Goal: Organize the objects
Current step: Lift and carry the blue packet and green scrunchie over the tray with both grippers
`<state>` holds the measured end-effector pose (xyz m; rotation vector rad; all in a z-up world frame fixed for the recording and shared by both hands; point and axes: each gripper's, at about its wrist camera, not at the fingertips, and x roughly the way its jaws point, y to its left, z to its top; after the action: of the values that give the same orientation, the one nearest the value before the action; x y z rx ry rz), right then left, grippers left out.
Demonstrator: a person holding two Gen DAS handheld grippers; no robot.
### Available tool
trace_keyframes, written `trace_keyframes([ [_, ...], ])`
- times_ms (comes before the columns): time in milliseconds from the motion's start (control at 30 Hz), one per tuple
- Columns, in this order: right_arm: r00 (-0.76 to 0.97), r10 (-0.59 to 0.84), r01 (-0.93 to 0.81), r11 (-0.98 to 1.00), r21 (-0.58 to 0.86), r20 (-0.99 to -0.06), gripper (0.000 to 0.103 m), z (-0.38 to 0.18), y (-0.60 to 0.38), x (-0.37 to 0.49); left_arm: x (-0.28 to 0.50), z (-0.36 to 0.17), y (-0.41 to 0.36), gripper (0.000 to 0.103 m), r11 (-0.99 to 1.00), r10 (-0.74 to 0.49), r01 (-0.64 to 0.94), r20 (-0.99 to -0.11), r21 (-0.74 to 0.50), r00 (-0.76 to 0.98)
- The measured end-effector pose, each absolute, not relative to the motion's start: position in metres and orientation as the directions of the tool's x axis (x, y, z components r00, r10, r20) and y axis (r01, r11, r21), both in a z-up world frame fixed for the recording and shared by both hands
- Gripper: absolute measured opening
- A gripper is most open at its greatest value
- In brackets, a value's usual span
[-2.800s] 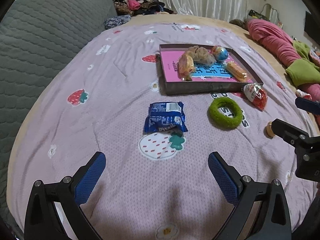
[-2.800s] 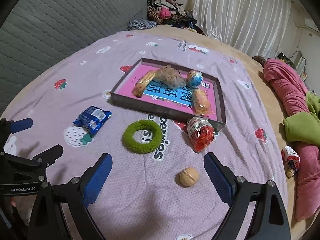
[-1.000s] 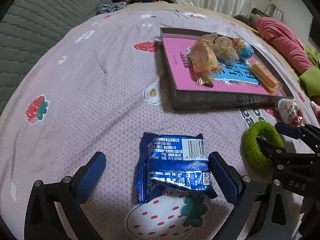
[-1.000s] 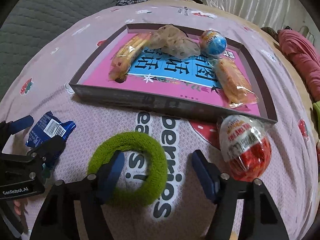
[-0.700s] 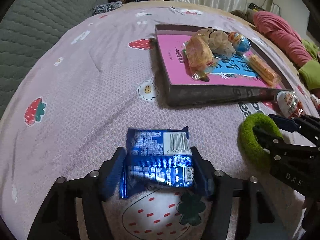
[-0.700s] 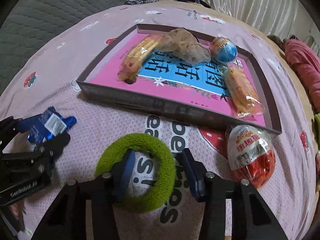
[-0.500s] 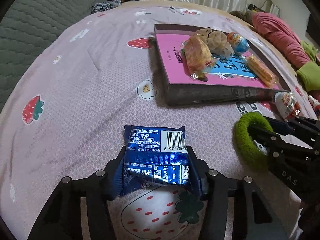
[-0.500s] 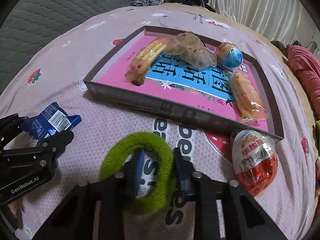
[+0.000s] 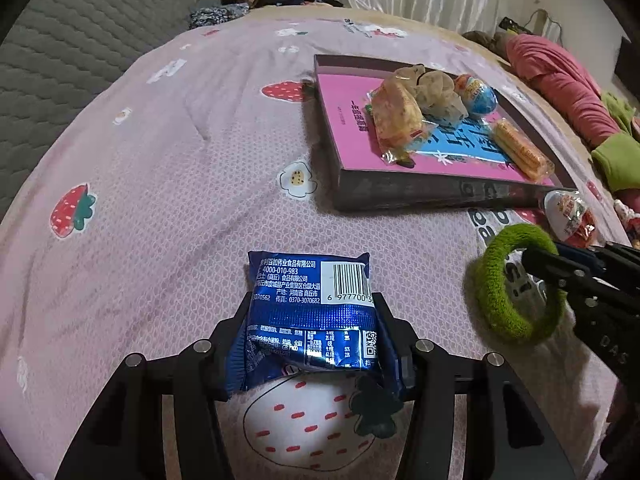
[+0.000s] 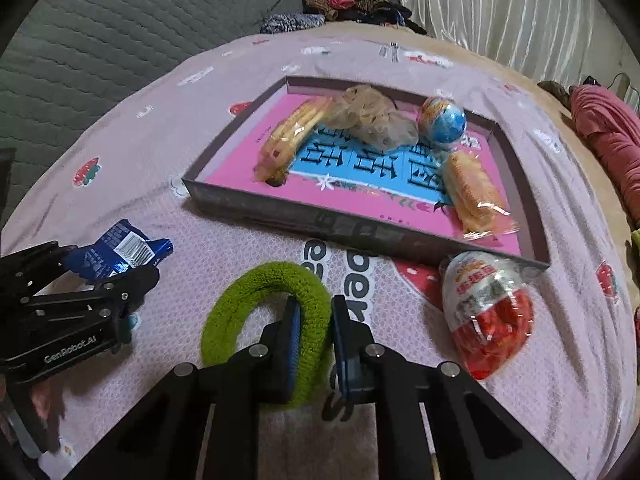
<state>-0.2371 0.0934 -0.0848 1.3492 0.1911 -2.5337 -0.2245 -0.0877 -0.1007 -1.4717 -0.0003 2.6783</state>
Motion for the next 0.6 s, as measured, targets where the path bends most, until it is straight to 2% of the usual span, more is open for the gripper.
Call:
trace_keyframes([
  [600,-0.622,-0.211,0.295,-0.955,0.023,-0.754,0.015,-0.019,0.117,-0.21,-0.194,-0.047,-0.082,0.056,-0.997,0.07,-0.069,-0.791,-0.036,-0.608],
])
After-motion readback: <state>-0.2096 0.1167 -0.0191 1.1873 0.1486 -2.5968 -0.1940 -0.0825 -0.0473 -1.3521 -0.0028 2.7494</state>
